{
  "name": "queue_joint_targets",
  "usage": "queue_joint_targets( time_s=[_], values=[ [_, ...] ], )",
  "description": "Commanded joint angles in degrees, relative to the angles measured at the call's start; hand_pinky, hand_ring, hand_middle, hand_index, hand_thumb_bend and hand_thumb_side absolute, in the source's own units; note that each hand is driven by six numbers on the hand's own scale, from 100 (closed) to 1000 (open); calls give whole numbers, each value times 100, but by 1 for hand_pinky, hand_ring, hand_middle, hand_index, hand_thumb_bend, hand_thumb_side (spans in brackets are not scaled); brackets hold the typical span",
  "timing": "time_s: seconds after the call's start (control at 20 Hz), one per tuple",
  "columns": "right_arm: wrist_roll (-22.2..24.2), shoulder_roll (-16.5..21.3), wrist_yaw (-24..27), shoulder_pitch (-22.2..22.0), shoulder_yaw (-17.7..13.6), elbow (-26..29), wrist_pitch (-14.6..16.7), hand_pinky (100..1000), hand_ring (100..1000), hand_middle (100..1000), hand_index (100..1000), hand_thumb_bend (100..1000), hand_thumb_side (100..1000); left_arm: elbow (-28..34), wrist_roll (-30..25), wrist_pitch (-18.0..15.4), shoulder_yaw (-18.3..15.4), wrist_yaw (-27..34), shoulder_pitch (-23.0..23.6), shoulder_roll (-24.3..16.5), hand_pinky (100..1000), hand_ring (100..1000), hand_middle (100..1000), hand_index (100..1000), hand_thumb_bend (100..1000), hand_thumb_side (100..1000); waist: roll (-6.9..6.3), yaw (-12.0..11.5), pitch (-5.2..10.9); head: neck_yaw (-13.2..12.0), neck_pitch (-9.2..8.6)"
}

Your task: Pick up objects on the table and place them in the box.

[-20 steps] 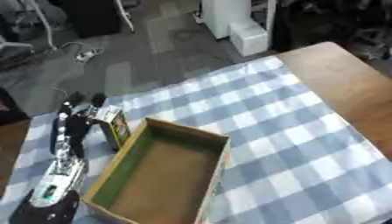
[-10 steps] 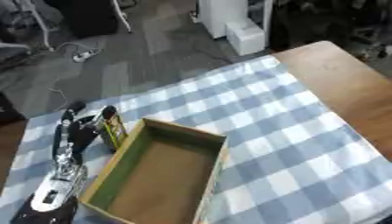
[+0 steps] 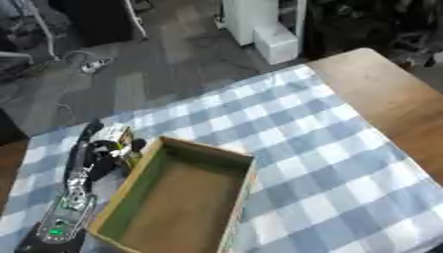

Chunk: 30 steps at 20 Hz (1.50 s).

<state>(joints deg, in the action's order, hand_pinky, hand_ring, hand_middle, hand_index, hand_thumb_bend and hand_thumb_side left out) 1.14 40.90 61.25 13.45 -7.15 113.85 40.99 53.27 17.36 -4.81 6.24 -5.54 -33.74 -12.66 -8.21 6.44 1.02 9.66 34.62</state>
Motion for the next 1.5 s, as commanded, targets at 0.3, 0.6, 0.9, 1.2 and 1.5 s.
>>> queue_joint_targets(
  time_s=[0.3, 0.6, 0.9, 1.2, 1.5],
  values=[
    [-43, 167, 24, 103, -85, 74, -32, 440, 382, 421, 499, 100, 1000, -21, -68, 15, -74, -209, -139, -201, 609, 733, 901, 977, 1000, 464, 30, 14, 54, 78, -92],
    [-63, 177, 43, 122, -92, 74, -49, 440, 382, 421, 499, 100, 1000, -119, -49, 19, -94, -202, -163, -209, 606, 728, 895, 974, 1000, 470, 27, 15, 56, 62, -117],
    [-61, 178, 47, 131, -94, 74, -54, 440, 382, 420, 499, 100, 1000, -250, -34, 10, -113, -210, -240, -238, 604, 724, 891, 971, 1000, 473, 23, 22, 49, 45, -126],
    [-78, 177, 54, 155, -99, 74, -72, 440, 382, 420, 499, 100, 1000, -379, 14, -5, -134, -224, -280, -229, 599, 718, 887, 969, 1000, 474, 17, 27, 43, 28, -138],
    [-107, 180, 63, 180, -107, 74, -98, 440, 382, 420, 499, 100, 1000, -477, 104, -48, -159, -214, -306, -219, 596, 712, 883, 966, 1000, 472, 13, 28, 41, 12, -150]
  ],
)
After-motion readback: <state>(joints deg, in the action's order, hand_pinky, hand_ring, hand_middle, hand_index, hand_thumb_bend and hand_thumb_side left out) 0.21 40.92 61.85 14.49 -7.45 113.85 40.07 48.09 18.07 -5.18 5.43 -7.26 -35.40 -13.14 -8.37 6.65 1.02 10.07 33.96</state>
